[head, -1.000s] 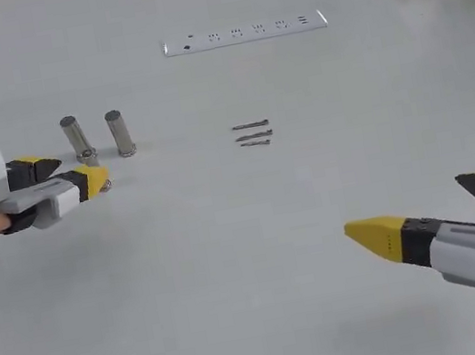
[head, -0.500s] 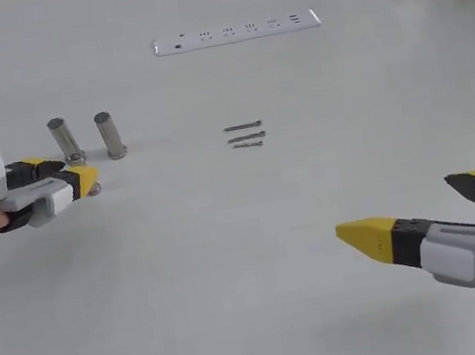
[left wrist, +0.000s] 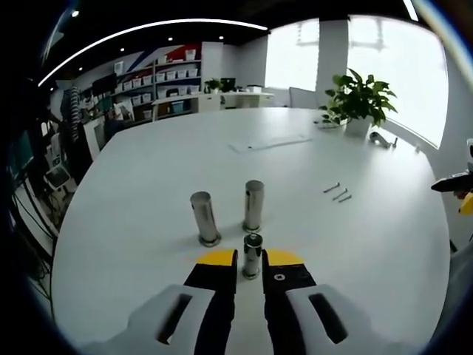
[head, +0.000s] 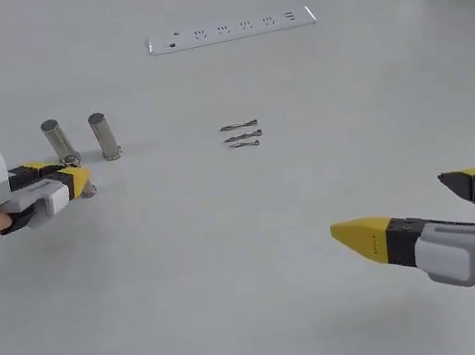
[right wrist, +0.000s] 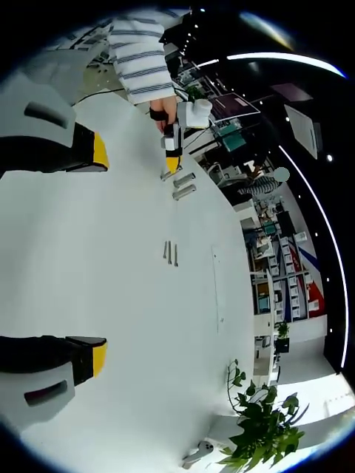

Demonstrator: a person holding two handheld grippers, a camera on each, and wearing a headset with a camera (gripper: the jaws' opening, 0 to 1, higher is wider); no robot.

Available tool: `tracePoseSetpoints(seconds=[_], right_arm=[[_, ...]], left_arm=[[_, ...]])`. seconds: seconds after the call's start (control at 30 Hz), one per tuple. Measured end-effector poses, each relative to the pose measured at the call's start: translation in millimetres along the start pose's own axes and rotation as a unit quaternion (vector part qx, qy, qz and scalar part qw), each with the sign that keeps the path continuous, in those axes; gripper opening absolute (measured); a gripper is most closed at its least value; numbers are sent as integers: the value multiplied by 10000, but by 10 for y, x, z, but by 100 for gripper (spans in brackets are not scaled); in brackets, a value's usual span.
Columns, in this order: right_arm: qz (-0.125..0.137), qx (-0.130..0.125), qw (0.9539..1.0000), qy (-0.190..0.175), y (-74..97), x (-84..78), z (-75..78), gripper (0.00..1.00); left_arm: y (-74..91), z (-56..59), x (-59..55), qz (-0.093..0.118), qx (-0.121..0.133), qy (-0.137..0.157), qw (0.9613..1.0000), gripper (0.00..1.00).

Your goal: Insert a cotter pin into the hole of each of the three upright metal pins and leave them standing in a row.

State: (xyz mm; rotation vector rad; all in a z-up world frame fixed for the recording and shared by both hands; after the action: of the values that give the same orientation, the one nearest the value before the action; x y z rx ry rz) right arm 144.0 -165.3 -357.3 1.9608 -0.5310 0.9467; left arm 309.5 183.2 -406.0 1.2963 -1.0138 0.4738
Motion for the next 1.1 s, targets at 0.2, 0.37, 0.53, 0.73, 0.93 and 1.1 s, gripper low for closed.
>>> tracePoseSetpoints(seconds=[0.2,0.37,0.53,0.73,0.93,1.1], right_arm=[[18,9,10000,5,6,3,5,91],[19,4,10000,-1,7,3,8,91],[19,12,10000,-6,6,0,4,90],[14,45,10000,18,0,8,-4,90],[22,73,10000,36,-4,19,-10,90],[29,113,9999,41,-9,14,-27,89]], left_arm=[[-20,15,-12,43,-48,11,10000,6],[-39,20,-2,88,-58,-53,9999,6],[-45,15,2,99,-91,-37,9999,6],[-43,-6,4,66,-98,89,9999,5],[23,26,21,93,-160,107,9998,5],[106,99,0,120,-228,-71,9996,5]])
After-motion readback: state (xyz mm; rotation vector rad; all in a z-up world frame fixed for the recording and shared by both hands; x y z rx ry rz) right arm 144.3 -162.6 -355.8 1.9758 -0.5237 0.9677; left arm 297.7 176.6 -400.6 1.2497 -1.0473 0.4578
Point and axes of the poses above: the centre of the closed fingertips' face, and the gripper's own axes: y roughly backward along the fingers, z roughly to its right, x roughly out of its top, the point moved 8 cm from there along y, roughly backward along the fingers, and after that the axes turned 11 degrees about x, right-handed, at the moved point
